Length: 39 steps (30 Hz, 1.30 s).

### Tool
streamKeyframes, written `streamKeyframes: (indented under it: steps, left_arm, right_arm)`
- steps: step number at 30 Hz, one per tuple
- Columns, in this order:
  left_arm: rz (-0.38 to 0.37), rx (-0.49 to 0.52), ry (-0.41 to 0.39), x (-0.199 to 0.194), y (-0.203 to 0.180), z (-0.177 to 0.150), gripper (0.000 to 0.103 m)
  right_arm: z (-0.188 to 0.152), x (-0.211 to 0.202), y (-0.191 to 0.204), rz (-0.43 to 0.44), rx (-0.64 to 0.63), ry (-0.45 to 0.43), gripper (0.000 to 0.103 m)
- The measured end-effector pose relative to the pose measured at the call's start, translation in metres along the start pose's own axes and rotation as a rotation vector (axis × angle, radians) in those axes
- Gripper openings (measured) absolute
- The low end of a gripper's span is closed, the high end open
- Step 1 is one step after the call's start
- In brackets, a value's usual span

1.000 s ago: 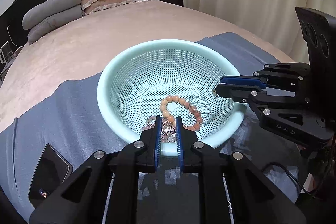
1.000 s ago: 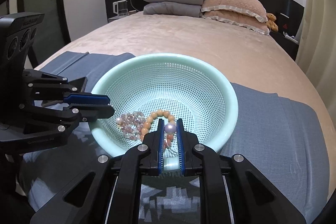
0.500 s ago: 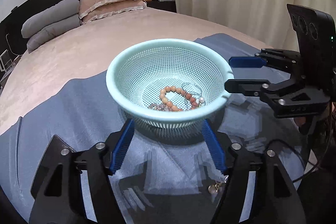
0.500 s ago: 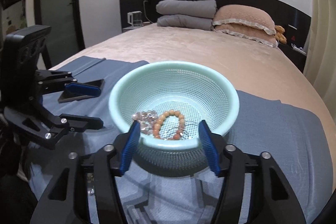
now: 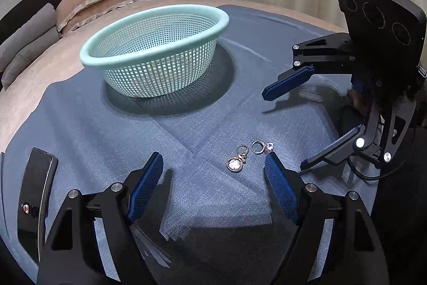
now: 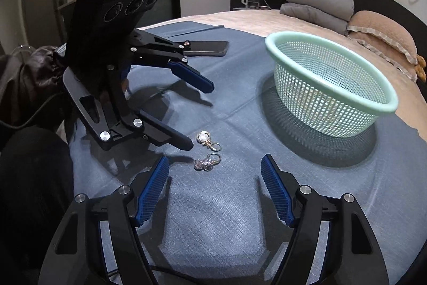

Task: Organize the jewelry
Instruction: 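Grasp a silver ring earring with the left gripper while the right gripper grasps a silver earring, then carry both silver earrings over the green basket and open both grippers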

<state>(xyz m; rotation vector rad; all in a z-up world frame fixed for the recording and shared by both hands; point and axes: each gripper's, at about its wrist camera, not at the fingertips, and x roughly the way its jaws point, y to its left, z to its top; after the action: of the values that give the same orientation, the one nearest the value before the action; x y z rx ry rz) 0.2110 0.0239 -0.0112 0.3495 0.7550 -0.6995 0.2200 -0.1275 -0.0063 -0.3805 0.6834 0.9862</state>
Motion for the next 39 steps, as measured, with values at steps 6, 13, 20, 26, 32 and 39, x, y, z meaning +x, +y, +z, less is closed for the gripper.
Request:
streamKeyframes:
  steps: [6, 13, 20, 26, 32, 39]
  left_arm:
    - [-0.026, -0.043, 0.045, 0.015, 0.007, 0.001, 0.049]
    - [-0.078, -0.049, 0.059, 0.017, 0.004, 0.003, 0.015]
    - [-0.073, -0.121, 0.032, 0.012, 0.003, -0.003, 0.014]
    - [-0.059, -0.279, -0.006, 0.002, 0.008, -0.015, 0.014]
    - [-0.04, -0.281, -0.013, -0.02, 0.01, -0.006, 0.014]
    - [0.056, -0.212, -0.074, -0.061, 0.024, 0.035, 0.014]
  right_arm:
    - [0.004, 0.016, 0.002, -0.026, 0.004, 0.053, 0.055]
    - [0.006, 0.024, -0.003, -0.033, 0.054, 0.074, 0.017]
    - [-0.004, 0.014, 0.001, -0.038, 0.058, 0.065, 0.014]
    - [-0.014, -0.005, -0.002, -0.074, 0.109, 0.059, 0.014]
    - [-0.015, -0.034, -0.019, -0.1, 0.127, 0.027, 0.014]
    - [0.018, -0.075, -0.046, -0.196, 0.088, -0.077, 0.014]
